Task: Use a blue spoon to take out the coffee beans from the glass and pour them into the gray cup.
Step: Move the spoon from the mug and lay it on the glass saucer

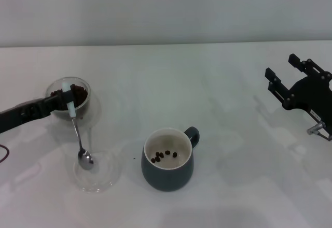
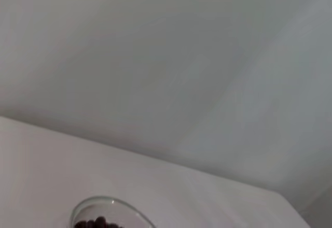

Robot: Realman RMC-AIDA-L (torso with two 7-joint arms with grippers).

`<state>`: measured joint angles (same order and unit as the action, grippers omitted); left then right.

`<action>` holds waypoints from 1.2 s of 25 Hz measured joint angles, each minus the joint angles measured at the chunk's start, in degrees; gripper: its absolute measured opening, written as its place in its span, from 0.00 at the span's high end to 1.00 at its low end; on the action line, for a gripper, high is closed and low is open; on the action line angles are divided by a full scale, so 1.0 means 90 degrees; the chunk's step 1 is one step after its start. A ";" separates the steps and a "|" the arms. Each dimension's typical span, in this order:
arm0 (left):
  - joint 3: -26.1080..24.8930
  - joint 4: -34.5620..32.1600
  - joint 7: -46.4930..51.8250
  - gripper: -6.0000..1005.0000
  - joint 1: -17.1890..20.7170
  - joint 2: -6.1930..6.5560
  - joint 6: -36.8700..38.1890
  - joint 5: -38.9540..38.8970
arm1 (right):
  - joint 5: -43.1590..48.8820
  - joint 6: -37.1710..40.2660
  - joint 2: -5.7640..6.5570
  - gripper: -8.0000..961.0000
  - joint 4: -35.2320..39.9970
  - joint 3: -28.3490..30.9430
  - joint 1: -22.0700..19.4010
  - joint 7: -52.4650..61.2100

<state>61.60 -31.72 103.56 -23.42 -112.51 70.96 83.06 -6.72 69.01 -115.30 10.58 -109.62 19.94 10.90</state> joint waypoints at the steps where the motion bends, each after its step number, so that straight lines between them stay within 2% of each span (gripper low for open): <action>1: 0.0000 0.0000 0.0010 0.87 0.0001 -0.0002 -0.0011 0.0045 | -0.0003 0.0000 0.0000 0.34 0.0000 0.0000 0.0005 0.0000; 10: 0.0013 0.0090 0.0047 0.87 -0.0055 -0.0028 -0.0187 0.0228 | -0.0034 -0.0003 -0.0001 0.34 -0.0006 0.0040 0.0021 0.0000; 18: 0.0050 0.0568 0.0043 0.87 -0.0420 -0.0139 -0.0234 0.0535 | -0.0038 -0.0003 -0.0001 0.34 0.0040 0.0042 0.0029 0.0000; 23: 0.0050 0.0581 0.0037 0.87 -0.0470 -0.0217 -0.0298 0.0716 | -0.0044 -0.0003 -0.0001 0.34 0.0043 0.0042 0.0032 0.0009; 30: 0.0050 0.0586 0.0016 0.87 -0.0474 -0.0224 -0.0417 0.0829 | -0.0045 -0.0002 -0.0001 0.34 0.0046 0.0042 0.0074 0.0034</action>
<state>62.05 -26.45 103.70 -27.69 -114.52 67.20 90.52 -7.12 68.99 -115.31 10.99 -109.24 20.60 11.20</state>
